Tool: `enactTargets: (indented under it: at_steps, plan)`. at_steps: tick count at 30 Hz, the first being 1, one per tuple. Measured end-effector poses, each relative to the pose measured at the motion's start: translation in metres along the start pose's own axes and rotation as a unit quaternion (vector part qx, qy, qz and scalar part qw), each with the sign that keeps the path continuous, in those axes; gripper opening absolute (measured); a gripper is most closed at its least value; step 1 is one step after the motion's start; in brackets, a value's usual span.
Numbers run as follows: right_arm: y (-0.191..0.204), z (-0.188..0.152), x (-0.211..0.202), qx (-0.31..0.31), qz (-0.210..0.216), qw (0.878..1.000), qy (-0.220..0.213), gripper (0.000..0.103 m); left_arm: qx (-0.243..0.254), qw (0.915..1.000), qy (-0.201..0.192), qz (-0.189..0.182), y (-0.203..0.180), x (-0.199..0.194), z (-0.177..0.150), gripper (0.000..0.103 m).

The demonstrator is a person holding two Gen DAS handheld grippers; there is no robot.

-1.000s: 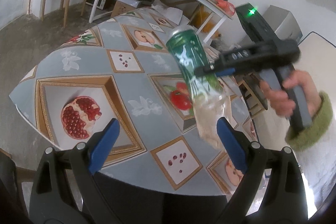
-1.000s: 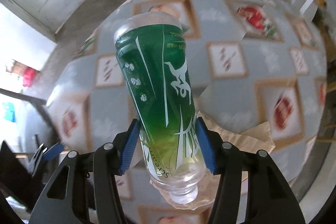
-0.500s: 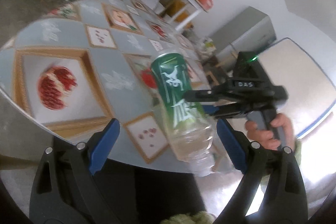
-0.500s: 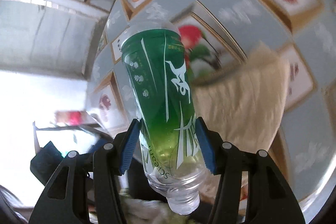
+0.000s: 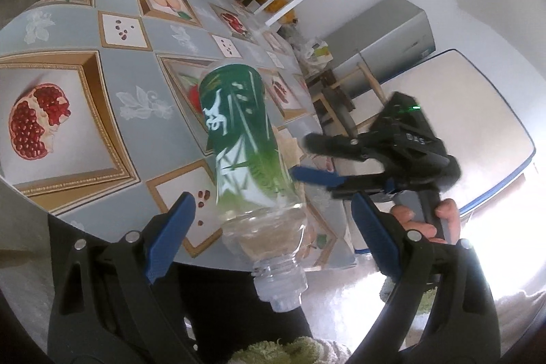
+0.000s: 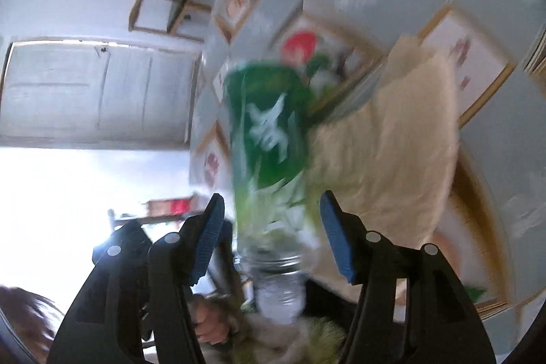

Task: Collect trash
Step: 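Pass the green bottle to the left gripper while the right moves to the paper towel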

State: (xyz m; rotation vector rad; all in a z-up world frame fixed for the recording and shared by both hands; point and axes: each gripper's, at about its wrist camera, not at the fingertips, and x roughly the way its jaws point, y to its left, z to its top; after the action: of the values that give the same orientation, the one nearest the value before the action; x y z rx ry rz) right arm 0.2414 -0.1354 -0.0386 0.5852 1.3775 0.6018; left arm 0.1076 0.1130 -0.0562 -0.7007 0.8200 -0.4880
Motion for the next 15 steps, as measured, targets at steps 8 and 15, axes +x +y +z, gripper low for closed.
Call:
enactTargets:
  at_steps: [8, 15]
  plan:
    - [-0.022, -0.009, -0.016, -0.033, -0.155, 0.986, -0.044, 0.064, 0.010, 0.9996, -0.001, 0.027, 0.002, 0.003, 0.003, 0.088]
    - [-0.005, -0.031, 0.007, -0.146, -0.215, 0.965, -0.026, 0.073, 0.013, 0.9979, -0.006, 0.063, 0.005, 0.000, 0.003, 0.088]
